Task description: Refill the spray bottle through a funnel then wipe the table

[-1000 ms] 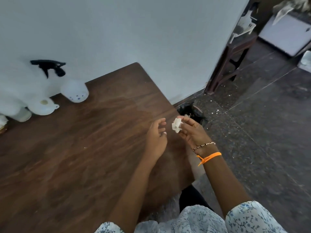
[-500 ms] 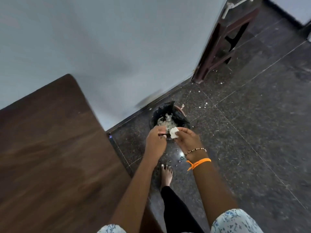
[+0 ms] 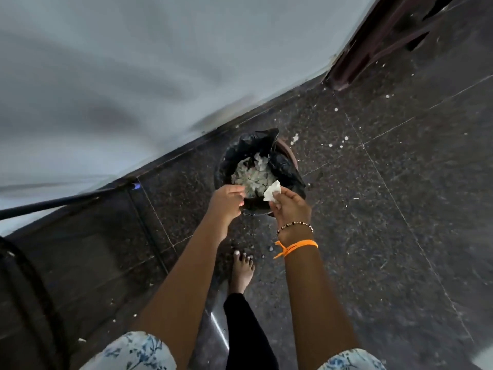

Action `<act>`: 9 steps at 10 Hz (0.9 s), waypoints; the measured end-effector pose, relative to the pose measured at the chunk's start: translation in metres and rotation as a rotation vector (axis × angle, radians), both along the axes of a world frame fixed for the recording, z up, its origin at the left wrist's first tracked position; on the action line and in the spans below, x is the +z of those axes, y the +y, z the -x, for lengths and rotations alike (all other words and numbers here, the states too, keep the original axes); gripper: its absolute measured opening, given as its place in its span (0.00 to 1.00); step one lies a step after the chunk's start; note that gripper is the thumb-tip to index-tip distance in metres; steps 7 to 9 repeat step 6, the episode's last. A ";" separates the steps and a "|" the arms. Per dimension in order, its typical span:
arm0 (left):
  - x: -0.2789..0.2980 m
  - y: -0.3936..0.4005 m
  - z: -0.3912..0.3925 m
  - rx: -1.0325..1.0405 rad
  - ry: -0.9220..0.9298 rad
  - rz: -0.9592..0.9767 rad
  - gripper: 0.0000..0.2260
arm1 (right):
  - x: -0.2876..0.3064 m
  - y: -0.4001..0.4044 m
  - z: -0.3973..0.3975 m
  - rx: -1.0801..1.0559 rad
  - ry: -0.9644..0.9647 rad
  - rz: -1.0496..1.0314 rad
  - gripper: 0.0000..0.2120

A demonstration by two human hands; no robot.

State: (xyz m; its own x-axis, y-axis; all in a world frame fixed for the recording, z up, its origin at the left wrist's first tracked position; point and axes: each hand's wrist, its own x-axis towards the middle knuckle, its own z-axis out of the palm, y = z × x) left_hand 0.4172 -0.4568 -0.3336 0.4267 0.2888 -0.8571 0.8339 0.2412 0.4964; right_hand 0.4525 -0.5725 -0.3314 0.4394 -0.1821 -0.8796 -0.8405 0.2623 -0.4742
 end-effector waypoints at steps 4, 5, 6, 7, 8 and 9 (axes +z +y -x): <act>-0.102 -0.017 -0.014 -0.034 0.083 0.053 0.14 | -0.124 0.004 -0.031 0.113 0.078 -0.044 0.18; -0.114 -0.012 -0.020 -0.005 0.093 0.062 0.13 | -0.136 0.004 -0.035 0.085 0.093 -0.064 0.19; -0.118 -0.007 -0.026 0.044 0.080 0.065 0.10 | -0.133 0.000 -0.037 0.045 0.122 -0.100 0.18; -0.118 -0.007 -0.026 0.044 0.080 0.065 0.10 | -0.133 0.000 -0.037 0.045 0.122 -0.100 0.18; -0.118 -0.007 -0.026 0.044 0.080 0.065 0.10 | -0.133 0.000 -0.037 0.045 0.122 -0.100 0.18; -0.118 -0.007 -0.026 0.044 0.080 0.065 0.10 | -0.133 0.000 -0.037 0.045 0.122 -0.100 0.18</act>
